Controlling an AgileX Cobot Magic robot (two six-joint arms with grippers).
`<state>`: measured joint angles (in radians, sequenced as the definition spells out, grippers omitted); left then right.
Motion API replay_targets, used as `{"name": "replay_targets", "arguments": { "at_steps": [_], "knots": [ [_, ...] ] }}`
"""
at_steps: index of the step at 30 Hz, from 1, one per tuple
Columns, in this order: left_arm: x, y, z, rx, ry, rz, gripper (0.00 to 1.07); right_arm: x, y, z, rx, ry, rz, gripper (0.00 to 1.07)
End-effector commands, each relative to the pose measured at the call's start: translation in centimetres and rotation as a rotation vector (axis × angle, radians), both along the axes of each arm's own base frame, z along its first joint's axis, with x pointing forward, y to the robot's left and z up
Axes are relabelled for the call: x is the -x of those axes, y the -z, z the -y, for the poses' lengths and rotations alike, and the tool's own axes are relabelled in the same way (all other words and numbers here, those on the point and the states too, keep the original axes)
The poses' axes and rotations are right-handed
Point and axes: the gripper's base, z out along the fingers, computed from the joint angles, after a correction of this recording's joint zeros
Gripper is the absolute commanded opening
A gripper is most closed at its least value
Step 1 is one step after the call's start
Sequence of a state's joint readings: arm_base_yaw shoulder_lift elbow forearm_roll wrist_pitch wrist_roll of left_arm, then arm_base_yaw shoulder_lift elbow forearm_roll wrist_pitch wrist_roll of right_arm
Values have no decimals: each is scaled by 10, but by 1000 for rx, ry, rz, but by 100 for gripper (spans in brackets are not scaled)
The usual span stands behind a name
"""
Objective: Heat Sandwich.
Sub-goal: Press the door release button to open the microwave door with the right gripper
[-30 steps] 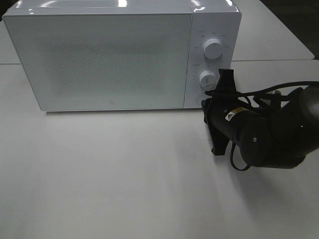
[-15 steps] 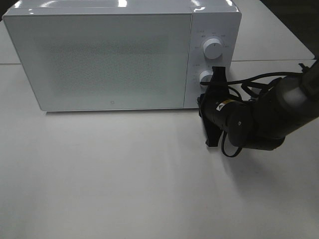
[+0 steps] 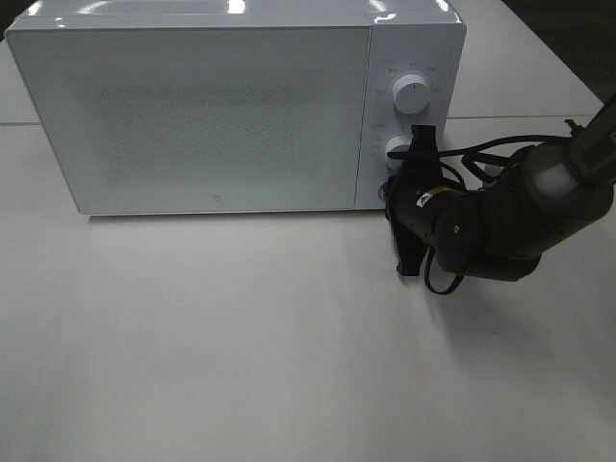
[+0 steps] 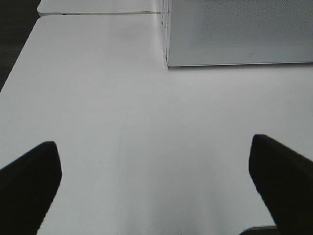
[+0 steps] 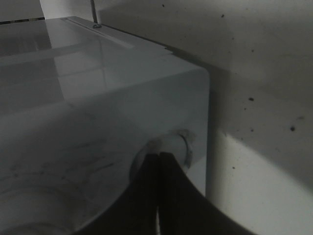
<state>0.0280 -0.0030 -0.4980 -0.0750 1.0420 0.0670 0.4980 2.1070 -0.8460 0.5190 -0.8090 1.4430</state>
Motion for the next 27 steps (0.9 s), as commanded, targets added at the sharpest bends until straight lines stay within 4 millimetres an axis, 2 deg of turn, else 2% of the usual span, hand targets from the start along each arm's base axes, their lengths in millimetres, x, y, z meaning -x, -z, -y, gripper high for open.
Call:
{"name": "replay_targets", "arguments": {
  "at_steps": [1,7,16,27],
  "knots": [
    [4,0,1,12,0,33,103,-13,-9,-1,-8,11,89,1],
    [4,0,1,12,0,33,103,-20,-17,-2,-13,29,185,0],
    [4,0,1,12,0,33,103,-37,-10,-10,-12,31,228,0],
    [4,0,1,12,0,33,103,-38,-10,-11,1,19,231,1]
  ]
}}
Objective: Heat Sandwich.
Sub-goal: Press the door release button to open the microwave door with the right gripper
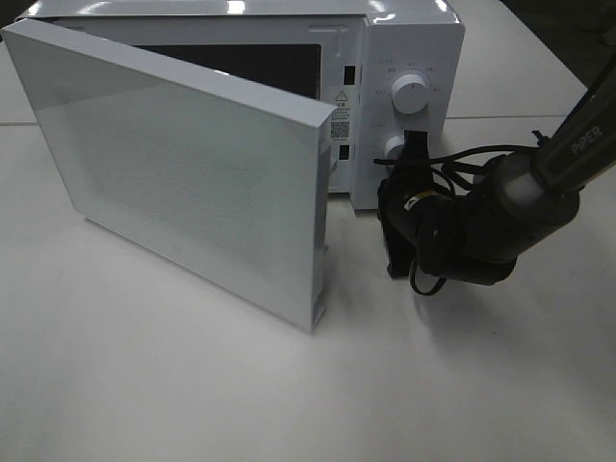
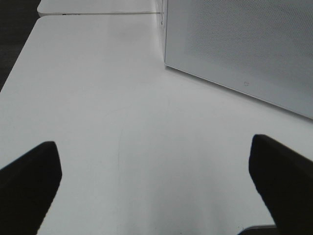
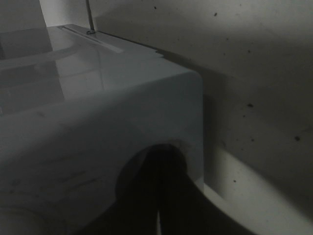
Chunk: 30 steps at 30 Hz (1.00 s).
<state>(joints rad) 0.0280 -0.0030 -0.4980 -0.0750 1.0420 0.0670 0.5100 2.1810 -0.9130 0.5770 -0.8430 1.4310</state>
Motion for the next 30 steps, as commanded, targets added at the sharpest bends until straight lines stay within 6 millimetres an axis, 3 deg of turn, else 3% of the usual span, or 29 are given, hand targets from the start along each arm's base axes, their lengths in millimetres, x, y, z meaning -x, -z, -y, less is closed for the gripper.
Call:
{"name": "replay_targets", "arguments": {
  "at_steps": [1,14,30],
  "knots": [
    [4,0,1,12,0,33,103,-26,-23,-4,11,-25,209,0],
    [4,0,1,12,0,33,103,-17,-27,-3,25,-62,131,1],
    [4,0,1,12,0,33,103,23,-44,10,53,-147,12,1]
  ]
}}
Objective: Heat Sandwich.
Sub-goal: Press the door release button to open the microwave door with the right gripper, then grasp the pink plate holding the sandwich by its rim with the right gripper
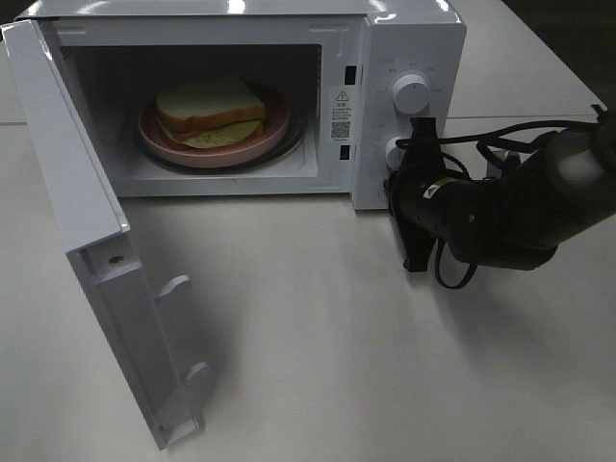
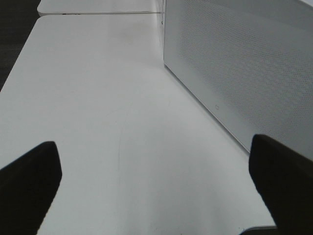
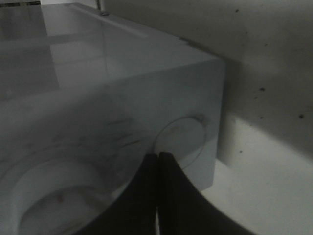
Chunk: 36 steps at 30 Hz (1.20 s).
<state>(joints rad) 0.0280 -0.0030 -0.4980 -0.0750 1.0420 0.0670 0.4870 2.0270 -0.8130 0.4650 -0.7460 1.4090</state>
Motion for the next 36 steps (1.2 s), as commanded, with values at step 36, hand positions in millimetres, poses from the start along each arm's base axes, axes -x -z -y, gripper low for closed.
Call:
{"name": "replay_targets", "arguments": {
  "at_steps": [36],
  "knots": [
    [4,0,1,12,0,33,103,99,-73,16,708,-975,-272,3]
  ]
}}
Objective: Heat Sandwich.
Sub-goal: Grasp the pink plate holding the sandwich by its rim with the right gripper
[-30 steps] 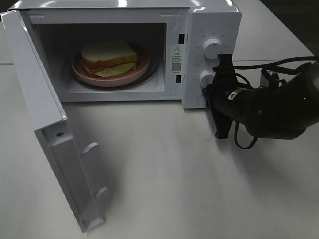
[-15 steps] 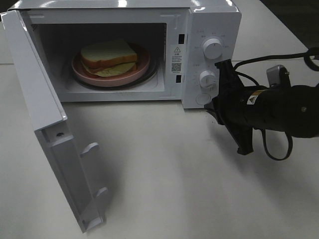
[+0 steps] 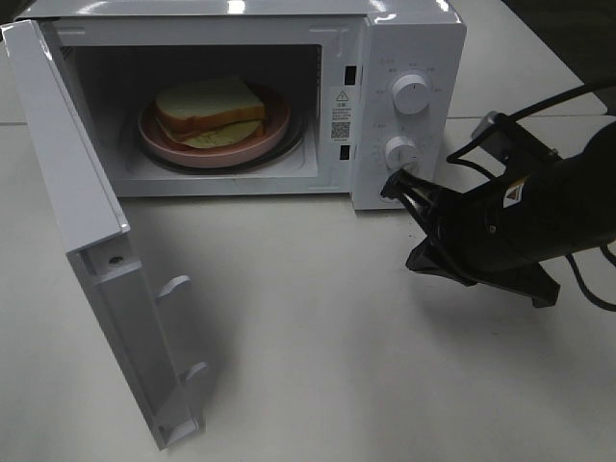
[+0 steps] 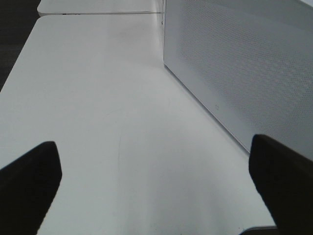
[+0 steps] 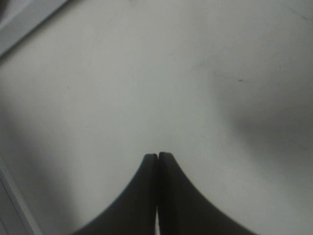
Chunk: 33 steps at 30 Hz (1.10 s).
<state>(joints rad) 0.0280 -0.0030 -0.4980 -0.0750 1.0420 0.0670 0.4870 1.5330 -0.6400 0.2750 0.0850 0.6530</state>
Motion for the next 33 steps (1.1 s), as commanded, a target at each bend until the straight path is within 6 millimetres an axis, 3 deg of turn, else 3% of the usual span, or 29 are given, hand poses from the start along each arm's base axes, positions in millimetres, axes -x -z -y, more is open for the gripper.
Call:
{"name": "replay_targets", "arguments": {
  "at_steps": [1,7,13,21,29,31,33],
  "knots": [
    [4,0,1,12,0,33,103,2,-8,-3,102,-198,-38,3],
    [4,0,1,12,0,33,103,2,-24,-9,231,-541,-69,4],
    [4,0,1,12,0,33,103,1,-34,-12,286,-729,-56,5],
    [4,0,1,12,0,33,103,1,-47,-10,431,-1108,-32,7],
    [4,0,1,12,0,33,103,1,-49,-7,591,-1616,133,8],
    [4,0,1,12,0,33,103,1,-49,-7,606,-1669,155,8],
    [4,0,1,12,0,33,103,1,-48,-6,664,-1847,224,8]
  ]
}}
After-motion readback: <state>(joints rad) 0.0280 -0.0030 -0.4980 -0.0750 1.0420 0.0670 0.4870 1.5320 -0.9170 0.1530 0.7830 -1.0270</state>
